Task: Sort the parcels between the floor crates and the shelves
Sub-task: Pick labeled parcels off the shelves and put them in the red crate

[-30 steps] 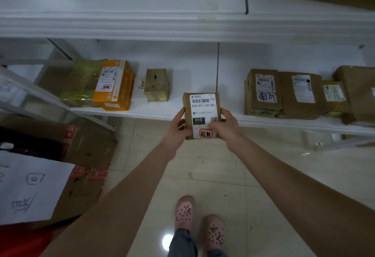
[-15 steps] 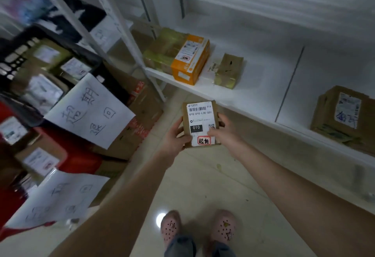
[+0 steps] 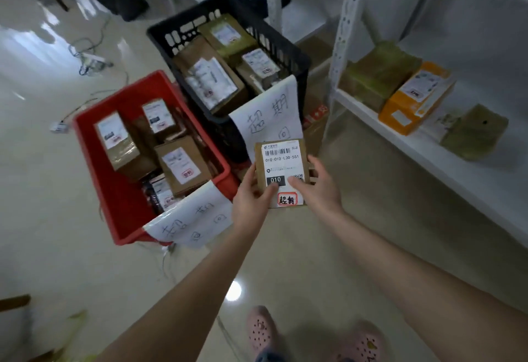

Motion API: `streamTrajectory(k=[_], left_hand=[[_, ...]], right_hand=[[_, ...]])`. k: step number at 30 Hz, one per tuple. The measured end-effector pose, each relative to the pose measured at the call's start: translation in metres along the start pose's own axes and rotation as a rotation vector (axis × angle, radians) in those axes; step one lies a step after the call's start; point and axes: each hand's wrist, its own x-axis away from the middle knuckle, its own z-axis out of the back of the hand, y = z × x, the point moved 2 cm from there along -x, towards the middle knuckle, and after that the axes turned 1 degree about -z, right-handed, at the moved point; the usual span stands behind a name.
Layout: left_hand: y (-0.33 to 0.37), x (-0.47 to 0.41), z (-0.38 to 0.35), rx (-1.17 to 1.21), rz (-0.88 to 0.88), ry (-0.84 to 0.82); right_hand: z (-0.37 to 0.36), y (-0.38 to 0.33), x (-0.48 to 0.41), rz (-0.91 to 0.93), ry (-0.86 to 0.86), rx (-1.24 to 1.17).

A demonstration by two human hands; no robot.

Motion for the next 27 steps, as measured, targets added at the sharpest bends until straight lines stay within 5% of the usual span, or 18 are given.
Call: streamTrajectory(k=[10,27], left_hand=[[-0.042,-0.054,0.206,-0.112,0.059,0.282],[-0.148,-0.163,0.291,-0.326,0.477,0.278]], right_hand=[[-0.221,-0.09,-0.001,0.099,-0.283,0.076],[-0.415,-0.061,-0.088,-0.078,-0.67,0.347]])
